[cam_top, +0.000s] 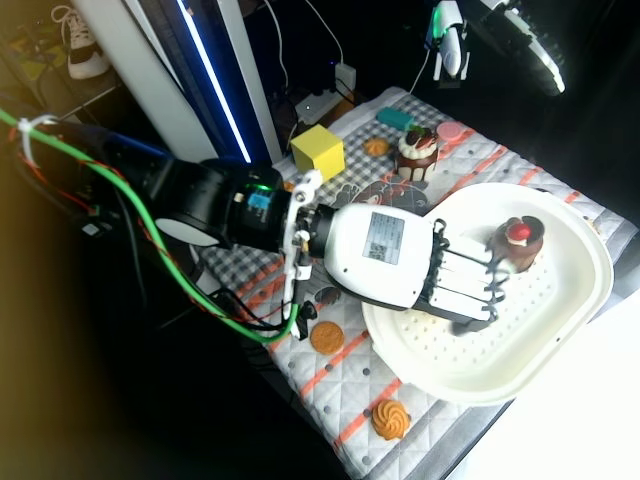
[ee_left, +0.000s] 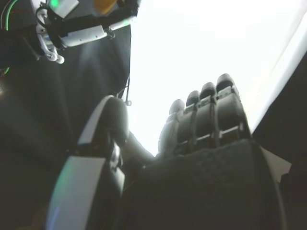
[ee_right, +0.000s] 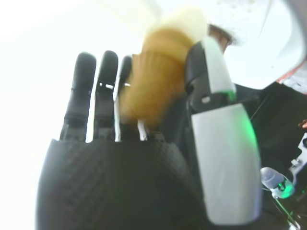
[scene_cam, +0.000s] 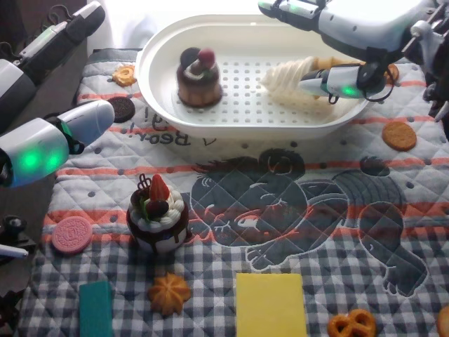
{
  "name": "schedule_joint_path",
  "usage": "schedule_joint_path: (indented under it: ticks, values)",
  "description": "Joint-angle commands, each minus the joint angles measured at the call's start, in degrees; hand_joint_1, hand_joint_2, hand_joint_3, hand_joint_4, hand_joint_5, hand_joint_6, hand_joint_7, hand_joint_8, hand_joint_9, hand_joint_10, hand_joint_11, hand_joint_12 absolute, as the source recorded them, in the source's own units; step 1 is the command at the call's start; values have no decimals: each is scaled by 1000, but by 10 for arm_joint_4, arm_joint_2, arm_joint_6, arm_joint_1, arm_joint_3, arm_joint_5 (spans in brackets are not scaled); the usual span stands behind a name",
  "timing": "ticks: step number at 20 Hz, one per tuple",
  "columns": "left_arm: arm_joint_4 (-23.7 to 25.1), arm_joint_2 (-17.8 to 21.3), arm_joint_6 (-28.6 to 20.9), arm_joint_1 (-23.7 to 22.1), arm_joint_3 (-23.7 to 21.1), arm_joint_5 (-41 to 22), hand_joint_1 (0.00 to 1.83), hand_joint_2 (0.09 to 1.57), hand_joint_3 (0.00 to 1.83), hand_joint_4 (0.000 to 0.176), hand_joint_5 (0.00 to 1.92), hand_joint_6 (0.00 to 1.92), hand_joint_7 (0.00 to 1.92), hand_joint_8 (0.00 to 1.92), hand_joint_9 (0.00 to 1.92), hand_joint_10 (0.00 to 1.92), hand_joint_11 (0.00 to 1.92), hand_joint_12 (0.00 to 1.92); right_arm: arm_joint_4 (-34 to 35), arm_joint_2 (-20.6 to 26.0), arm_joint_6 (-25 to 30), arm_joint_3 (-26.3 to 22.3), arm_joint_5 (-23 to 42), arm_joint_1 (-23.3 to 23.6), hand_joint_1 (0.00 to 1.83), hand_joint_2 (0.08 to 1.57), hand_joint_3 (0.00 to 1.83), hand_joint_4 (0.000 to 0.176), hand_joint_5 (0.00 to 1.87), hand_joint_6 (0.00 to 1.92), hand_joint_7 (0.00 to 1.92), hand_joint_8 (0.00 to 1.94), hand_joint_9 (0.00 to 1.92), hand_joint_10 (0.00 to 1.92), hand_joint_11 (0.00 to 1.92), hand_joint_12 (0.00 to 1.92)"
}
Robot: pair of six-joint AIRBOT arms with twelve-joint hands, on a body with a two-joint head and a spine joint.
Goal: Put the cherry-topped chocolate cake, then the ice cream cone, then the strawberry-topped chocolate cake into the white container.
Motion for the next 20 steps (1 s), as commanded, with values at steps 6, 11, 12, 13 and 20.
schedule_joint_path:
  ticks: [6,11,12,13,20]
  values:
    - [6,7,-5,6,-3,-71,510,1339,0,82,25,2,1,0,23,4,0,412,-3,75,-1,-76,146,-22,669,1169,0,55,0,0,0,0,49,58,0,1570]
    - [10,20,-5,18,-12,-56,745,1264,0,80,36,2,22,2,38,4,0,323,-45,157,13,-173,233,-90,620,1182,2,51,0,0,0,0,0,358,0,1305]
    - [13,23,-5,20,-14,-51,744,1225,0,78,48,3,53,5,62,12,0,409,-60,163,27,-185,245,-100,631,1190,3,33,0,0,0,0,0,455,0,1285]
    - [18,26,-5,22,-16,-40,765,1221,0,63,33,2,38,2,51,5,0,356,-77,184,50,-201,265,-120,632,1208,7,15,0,0,0,0,0,458,0,1206]
    - [64,31,-5,20,-16,76,630,1090,0,80,6,0,0,0,0,0,70,33,-88,275,76,-279,368,-238,679,1195,4,6,0,0,0,0,0,1,0,350]
